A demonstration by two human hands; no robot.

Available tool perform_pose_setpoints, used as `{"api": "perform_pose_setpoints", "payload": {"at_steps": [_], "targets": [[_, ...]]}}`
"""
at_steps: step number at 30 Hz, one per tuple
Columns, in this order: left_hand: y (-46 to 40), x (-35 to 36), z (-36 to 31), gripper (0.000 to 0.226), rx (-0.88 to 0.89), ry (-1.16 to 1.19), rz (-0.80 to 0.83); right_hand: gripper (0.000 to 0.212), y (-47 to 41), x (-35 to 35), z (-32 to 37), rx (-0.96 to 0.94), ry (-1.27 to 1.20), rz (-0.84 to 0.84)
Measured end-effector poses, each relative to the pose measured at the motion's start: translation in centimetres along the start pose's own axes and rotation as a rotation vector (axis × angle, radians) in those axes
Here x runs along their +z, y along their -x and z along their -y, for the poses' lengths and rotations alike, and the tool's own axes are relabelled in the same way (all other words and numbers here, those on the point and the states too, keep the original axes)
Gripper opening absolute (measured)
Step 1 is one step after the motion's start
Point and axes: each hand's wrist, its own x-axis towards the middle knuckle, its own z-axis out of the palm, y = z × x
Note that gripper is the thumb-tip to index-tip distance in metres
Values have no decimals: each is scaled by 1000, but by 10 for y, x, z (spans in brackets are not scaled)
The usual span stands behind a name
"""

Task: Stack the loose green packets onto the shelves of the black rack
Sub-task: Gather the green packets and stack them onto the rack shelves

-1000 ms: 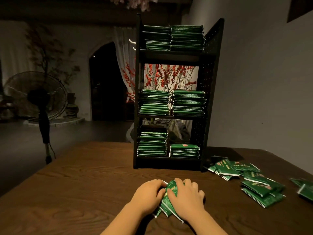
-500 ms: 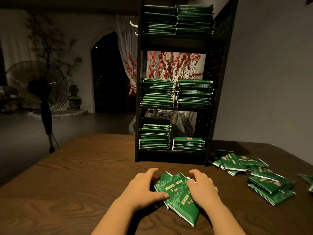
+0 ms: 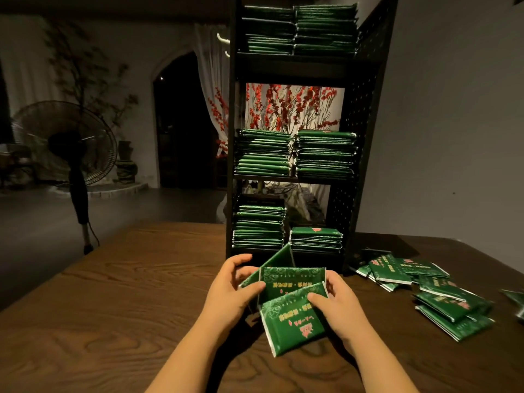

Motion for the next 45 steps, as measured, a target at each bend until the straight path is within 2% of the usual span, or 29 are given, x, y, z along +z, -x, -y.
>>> {"api": "perform_pose_setpoints", "payload": {"at_steps": [4,8,13,16,18,20,23,25,27,30,33,36,38,40,45], "targets": [[2,1,7,45,-72,-53,129,27,4,-1,1,-59,29,43],[-1,1,4,25,-85,-26,92,20,3,-1,0,-53,29,20],[0,2,-2,37,-129,57,106,6,2,2,-1,-67,9,-41],[2,9,-4,27,-169,156,118,6,1,6,-4,-84,2,-68],[3,13,-3,11,-183,209,127,9,0,11,-6,-87,-25,-59],[7,16,-1,26,-203,226,153,6,0,15,-7,-101,-47,-39],[12,16,-2,31,-59,-11,262,16,-1,17,-8,-160,-47,-91],[11,14,0,34,6,-93,260,31,-2,15,-7,-160,-112,-102],[10,12,1,43,25,-95,235,46,-2,11,-6,-122,-165,-34],[11,10,0,60,24,-178,222,59,-1,8,-5,-75,-13,50],[9,10,2,70,-23,-409,237,57,1,8,-5,-19,200,93],[7,13,6,52,-64,-610,176,50,-1,9,-11,-27,391,86],[6,14,8,39,-63,-622,144,45,-2,9,-11,-57,372,22],[4,13,12,37,-57,-603,132,39,-3,8,-10,-62,328,-14],[-3,11,21,44,-65,-981,159,35,-8,11,-20,40,634,48]]}}
